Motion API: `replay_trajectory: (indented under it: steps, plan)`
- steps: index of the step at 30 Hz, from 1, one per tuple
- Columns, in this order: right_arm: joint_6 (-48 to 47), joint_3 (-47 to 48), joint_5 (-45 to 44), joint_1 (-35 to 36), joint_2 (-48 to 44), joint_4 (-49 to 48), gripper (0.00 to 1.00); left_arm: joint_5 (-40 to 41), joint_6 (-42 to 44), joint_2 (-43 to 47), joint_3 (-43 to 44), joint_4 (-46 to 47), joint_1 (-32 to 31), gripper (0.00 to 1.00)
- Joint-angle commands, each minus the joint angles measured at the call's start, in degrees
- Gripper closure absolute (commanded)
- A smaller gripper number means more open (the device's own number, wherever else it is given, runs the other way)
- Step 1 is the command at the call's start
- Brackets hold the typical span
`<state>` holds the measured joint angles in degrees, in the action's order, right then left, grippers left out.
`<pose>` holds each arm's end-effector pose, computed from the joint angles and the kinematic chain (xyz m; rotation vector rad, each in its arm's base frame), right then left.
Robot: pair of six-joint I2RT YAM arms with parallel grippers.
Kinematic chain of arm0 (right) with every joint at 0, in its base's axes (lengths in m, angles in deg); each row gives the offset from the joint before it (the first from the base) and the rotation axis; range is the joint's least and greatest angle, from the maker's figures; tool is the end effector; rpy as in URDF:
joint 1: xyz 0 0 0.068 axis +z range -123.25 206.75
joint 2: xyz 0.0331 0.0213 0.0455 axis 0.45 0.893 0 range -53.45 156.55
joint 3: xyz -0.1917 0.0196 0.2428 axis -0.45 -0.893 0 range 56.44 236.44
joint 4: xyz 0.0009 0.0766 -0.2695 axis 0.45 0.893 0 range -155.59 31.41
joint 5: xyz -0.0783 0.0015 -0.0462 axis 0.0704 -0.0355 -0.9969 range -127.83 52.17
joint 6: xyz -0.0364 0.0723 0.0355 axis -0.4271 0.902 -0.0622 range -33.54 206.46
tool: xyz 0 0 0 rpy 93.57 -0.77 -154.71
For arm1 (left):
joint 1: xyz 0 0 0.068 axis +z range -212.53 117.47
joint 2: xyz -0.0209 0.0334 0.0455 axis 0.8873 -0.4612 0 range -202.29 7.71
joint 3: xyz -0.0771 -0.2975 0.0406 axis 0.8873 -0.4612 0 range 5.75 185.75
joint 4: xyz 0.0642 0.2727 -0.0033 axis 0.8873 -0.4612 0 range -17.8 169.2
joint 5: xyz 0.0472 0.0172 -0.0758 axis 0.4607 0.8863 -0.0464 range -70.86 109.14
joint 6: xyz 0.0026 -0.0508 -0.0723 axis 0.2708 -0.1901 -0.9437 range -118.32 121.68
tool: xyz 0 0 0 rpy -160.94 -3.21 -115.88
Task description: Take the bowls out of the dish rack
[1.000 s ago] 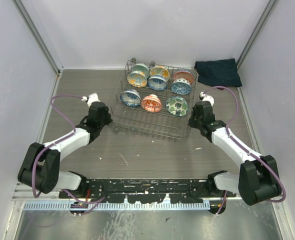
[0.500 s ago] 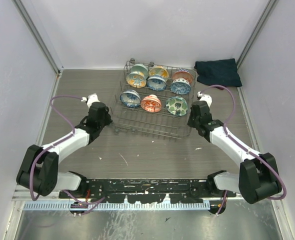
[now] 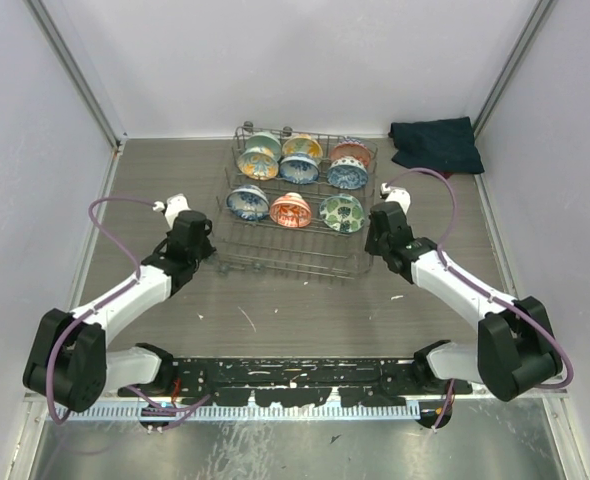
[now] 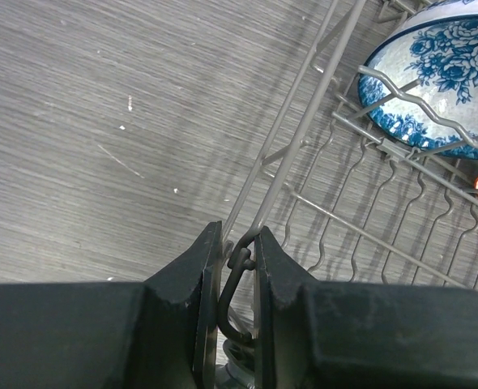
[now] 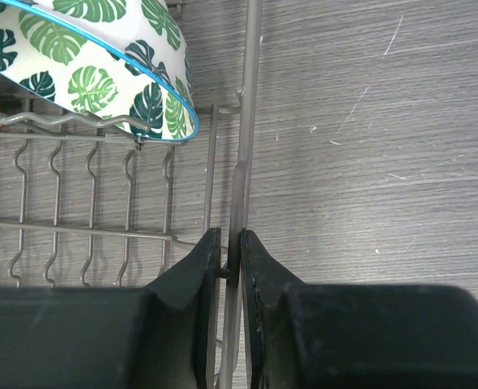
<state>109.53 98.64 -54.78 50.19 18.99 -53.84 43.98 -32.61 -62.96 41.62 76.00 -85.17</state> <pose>0.2831 0.0979 0.2203 0.1429 2.2623 0.0881 0.2769 -0.0797 0.2074 -0.4485 2.1179 -0.0836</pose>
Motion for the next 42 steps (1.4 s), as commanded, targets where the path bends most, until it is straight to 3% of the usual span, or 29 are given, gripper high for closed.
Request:
replay_trajectory:
  steps: [1, 18, 42]
  plan:
    - [-0.2, 3.1, 0.8, 2.2, 0.5, -2.4, 0.99, 8.3, 0.3, 4.0, -0.6, 2.1, 2.2, 1.00]
    - [-1.5, 3.9, 6.6, 4.3, 0.9, -0.7, 0.99, 7.4, -0.1, 8.7, -2.5, -0.7, 5.7, 1.00]
    - [5.5, -1.9, -0.1, 15.1, -3.1, 0.7, 0.99, 5.5, -1.6, 25.8, -7.0, -12.0, 5.8, 1.00]
